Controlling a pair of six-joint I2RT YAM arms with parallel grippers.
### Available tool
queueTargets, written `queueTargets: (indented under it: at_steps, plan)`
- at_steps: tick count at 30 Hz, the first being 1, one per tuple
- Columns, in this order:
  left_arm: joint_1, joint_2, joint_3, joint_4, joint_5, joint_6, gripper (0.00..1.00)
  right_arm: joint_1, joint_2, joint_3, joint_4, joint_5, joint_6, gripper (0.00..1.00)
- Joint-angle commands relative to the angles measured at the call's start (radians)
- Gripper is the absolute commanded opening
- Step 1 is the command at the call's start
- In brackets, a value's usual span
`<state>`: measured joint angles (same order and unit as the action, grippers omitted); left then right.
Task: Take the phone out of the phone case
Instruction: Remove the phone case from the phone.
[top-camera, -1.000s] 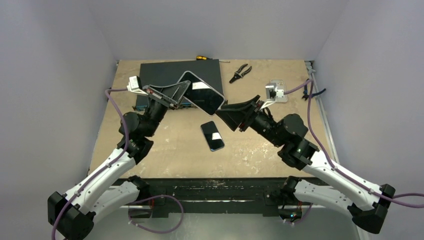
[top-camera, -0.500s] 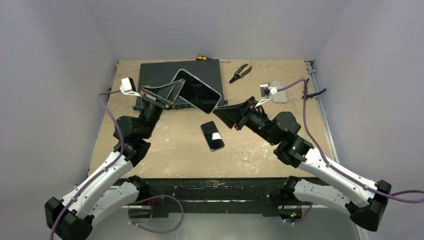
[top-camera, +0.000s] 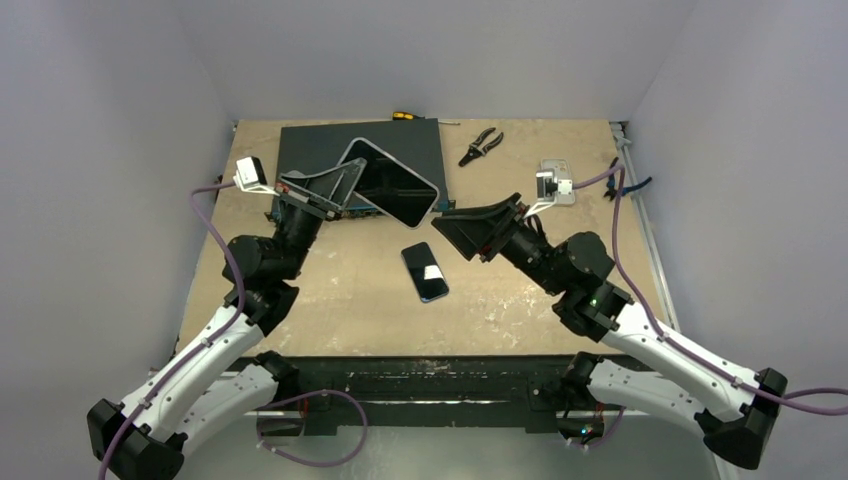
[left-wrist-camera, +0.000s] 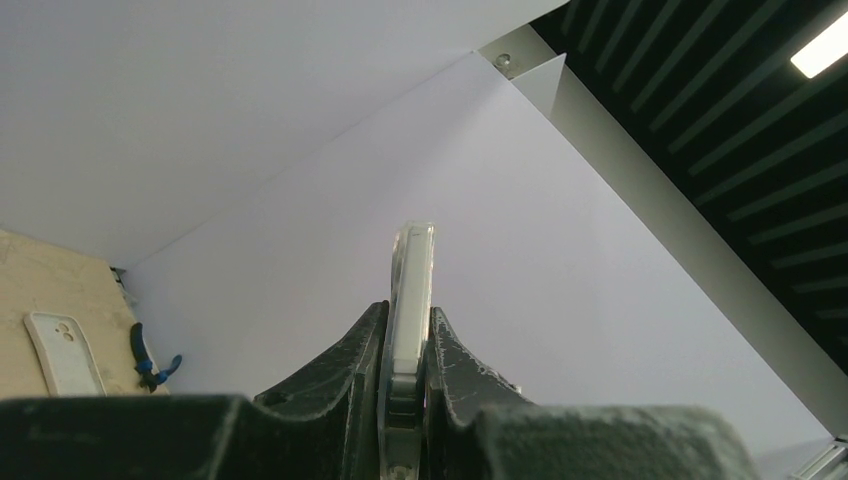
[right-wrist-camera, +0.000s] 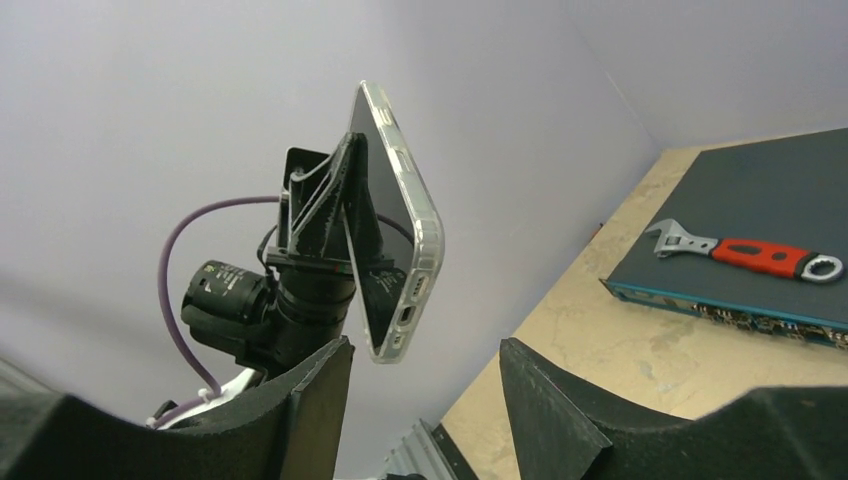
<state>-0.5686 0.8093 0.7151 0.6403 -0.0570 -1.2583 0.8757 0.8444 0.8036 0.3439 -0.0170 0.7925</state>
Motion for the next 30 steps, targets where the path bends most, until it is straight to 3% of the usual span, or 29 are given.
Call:
queueTargets:
  at_steps: [1, 10, 15, 19, 25, 30]
  plan:
    - [0.006, -0.015, 0.038, 0.090, -0.015, 0.011, 0.00, -0.003, 0.014, 0.014, 0.076, -0.008, 0.005, 0.59]
    - [0.006, -0.019, 0.035, 0.090, -0.006, 0.006, 0.00, -0.003, 0.084, 0.053, 0.070, -0.013, 0.018, 0.49]
    - [0.007, -0.025, 0.035, 0.083, -0.006, 0.006, 0.00, -0.004, 0.086, 0.042, 0.094, -0.013, 0.026, 0.49]
    - [0.007, -0.033, 0.034, 0.074, -0.010, 0.008, 0.00, -0.009, 0.048, -0.018, 0.197, -0.058, 0.057, 0.64]
    - [0.007, -0.028, 0.019, 0.066, 0.006, -0.019, 0.00, -0.118, 0.081, -0.074, 0.424, -0.291, 0.204, 0.93]
    - [0.006, 0.007, -0.010, 0.144, 0.035, -0.083, 0.00, -0.135, 0.171, -0.017, 0.427, -0.350, 0.261, 0.98]
